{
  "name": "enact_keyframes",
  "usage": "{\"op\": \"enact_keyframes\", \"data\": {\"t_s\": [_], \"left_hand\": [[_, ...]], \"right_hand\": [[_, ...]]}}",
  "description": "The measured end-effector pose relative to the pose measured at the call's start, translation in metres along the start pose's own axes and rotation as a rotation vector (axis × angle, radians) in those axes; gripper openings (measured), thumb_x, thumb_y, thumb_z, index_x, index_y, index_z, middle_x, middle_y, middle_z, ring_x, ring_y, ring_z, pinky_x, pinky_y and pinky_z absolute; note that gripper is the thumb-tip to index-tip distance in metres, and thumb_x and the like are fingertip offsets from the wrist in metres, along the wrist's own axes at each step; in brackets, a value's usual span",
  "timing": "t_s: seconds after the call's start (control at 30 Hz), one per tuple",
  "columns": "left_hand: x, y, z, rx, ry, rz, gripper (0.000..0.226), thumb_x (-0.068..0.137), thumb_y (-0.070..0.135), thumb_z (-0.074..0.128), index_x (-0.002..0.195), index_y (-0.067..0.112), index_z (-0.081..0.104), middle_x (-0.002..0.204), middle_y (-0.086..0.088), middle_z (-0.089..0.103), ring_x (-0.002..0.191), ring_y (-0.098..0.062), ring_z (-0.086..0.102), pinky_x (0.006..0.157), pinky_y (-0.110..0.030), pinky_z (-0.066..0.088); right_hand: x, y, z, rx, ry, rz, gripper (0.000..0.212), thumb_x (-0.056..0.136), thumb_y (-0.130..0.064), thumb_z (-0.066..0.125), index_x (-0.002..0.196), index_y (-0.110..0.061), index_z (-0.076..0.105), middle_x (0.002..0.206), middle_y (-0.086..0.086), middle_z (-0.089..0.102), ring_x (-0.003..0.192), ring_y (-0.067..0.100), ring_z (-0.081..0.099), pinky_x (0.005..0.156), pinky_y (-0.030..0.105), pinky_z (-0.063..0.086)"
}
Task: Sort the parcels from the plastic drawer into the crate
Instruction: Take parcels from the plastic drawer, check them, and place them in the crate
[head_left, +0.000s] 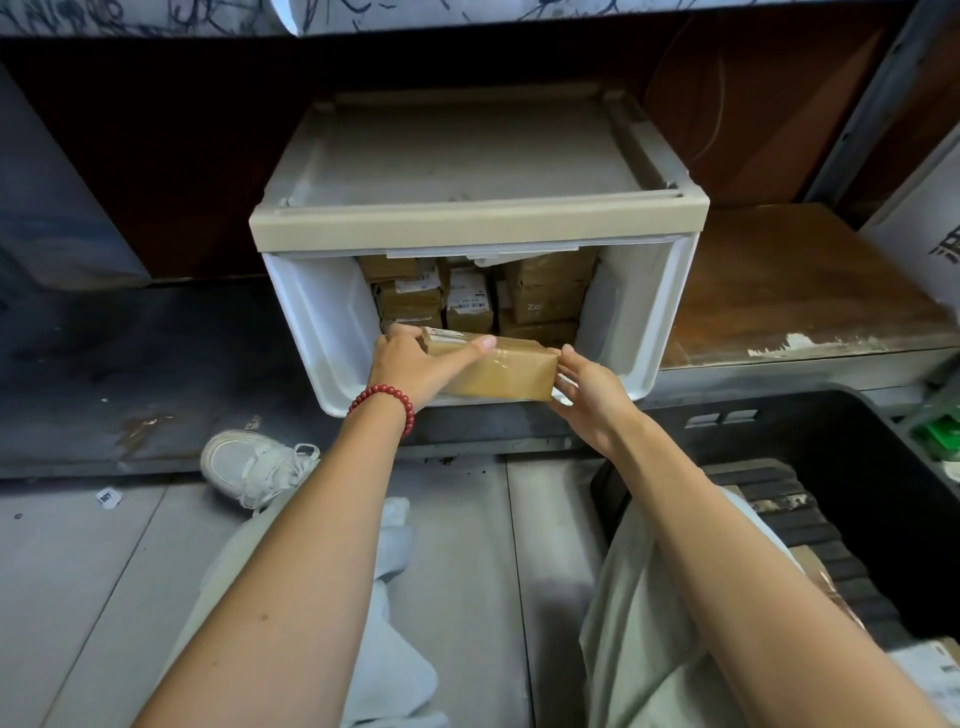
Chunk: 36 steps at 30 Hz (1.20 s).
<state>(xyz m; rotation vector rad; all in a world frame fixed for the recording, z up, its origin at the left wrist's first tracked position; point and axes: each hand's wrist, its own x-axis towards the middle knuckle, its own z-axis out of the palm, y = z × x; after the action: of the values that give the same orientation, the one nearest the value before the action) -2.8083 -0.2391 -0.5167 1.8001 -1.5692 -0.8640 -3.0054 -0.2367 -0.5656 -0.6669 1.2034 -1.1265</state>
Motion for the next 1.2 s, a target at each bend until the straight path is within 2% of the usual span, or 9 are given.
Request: {"op": "enact_keyframes", "data": {"t_s": [0.13,0.23,0.33,0.43,0.5,0.8,0.9,1.03,1.2], "left_hand": [[-0.004,0.004,0.008,-0.009,0.028,0.047,0.08,0.07,0.055,0.075,0.127,0.012,0.038,0.122,0.0,0.042,0.111,-0.014,0.047,0.086,-0.021,0.039],[-0.008,0.008,0.016,0.054,0.014,0.121,0.088,0.069,0.053,0.077,0.133,0.016,0.03,0.132,-0.004,0.034,0.12,-0.018,0.045,0.091,-0.022,0.04],[-0.012,0.016,0.022,0.147,-0.015,0.208,0.091,0.069,0.061,0.072,0.139,0.022,0.03,0.136,-0.003,0.031,0.12,-0.019,0.045,0.092,-0.026,0.039],[-0.021,0.027,0.028,0.28,-0.056,0.345,0.087,0.068,0.067,0.068,0.138,0.026,0.037,0.139,0.002,0.029,0.123,-0.019,0.042,0.098,-0.03,0.039],[-0.027,0.037,0.038,0.378,-0.095,0.459,0.088,0.068,0.07,0.065,0.139,0.028,0.038,0.145,0.005,0.027,0.129,-0.019,0.037,0.104,-0.037,0.038],[-0.057,0.083,0.127,0.431,-0.287,0.615,0.087,0.069,0.059,0.073,0.14,0.027,0.034,0.129,0.003,0.038,0.116,-0.015,0.045,0.09,-0.03,0.042],[-0.064,0.099,0.16,0.415,-0.304,0.637,0.086,0.07,0.059,0.072,0.14,0.026,0.034,0.128,0.002,0.039,0.116,-0.016,0.044,0.091,-0.029,0.041],[-0.068,0.101,0.198,0.548,-0.352,0.733,0.081,0.075,0.062,0.065,0.141,0.03,0.033,0.135,0.003,0.041,0.123,-0.017,0.042,0.095,-0.032,0.039],[-0.059,0.094,0.212,0.68,-0.269,0.841,0.057,0.089,0.052,0.053,0.138,0.028,0.038,0.138,0.002,0.046,0.127,-0.019,0.039,0.101,-0.037,0.034]], "right_hand": [[-0.006,-0.004,-0.002,0.044,-0.075,0.037,0.018,0.097,-0.034,0.052,0.108,-0.023,0.06,0.118,0.001,0.056,0.113,0.022,0.055,0.096,0.044,0.05],[-0.01,-0.01,-0.005,0.027,-0.053,0.008,0.049,0.082,-0.031,0.066,0.127,-0.015,0.053,0.138,0.007,0.045,0.119,0.022,0.051,0.08,0.041,0.057],[-0.021,-0.023,-0.02,-0.034,-0.063,-0.003,0.032,0.093,-0.023,0.056,0.123,-0.013,0.056,0.125,0.007,0.051,0.113,0.021,0.051,0.079,0.036,0.056],[-0.033,-0.029,-0.051,-0.004,-0.063,0.016,0.041,0.095,-0.025,0.056,0.135,-0.017,0.051,0.13,0.008,0.053,0.111,0.022,0.054,0.065,0.028,0.056],[-0.045,-0.029,-0.076,0.0,-0.042,0.028,0.044,0.094,-0.029,0.057,0.136,-0.018,0.05,0.132,0.009,0.054,0.113,0.023,0.056,0.073,0.029,0.056],[-0.084,-0.038,-0.172,0.122,0.225,-0.118,0.035,0.089,-0.02,0.065,0.122,-0.008,0.06,0.118,0.01,0.066,0.11,0.019,0.063,0.087,0.026,0.051],[-0.088,-0.034,-0.198,0.071,0.262,-0.083,0.022,0.09,-0.024,0.066,0.106,-0.011,0.06,0.103,0.009,0.067,0.086,0.013,0.069,0.07,0.024,0.054],[-0.092,-0.011,-0.233,-0.048,0.451,-0.028,0.041,0.088,-0.028,0.068,0.122,-0.012,0.053,0.117,0.013,0.062,0.098,0.024,0.065,0.078,0.037,0.059],[-0.086,0.023,-0.257,0.067,0.653,0.015,0.05,0.089,-0.03,0.066,0.133,-0.017,0.045,0.123,0.01,0.057,0.098,0.021,0.06,0.063,0.027,0.05]]}}
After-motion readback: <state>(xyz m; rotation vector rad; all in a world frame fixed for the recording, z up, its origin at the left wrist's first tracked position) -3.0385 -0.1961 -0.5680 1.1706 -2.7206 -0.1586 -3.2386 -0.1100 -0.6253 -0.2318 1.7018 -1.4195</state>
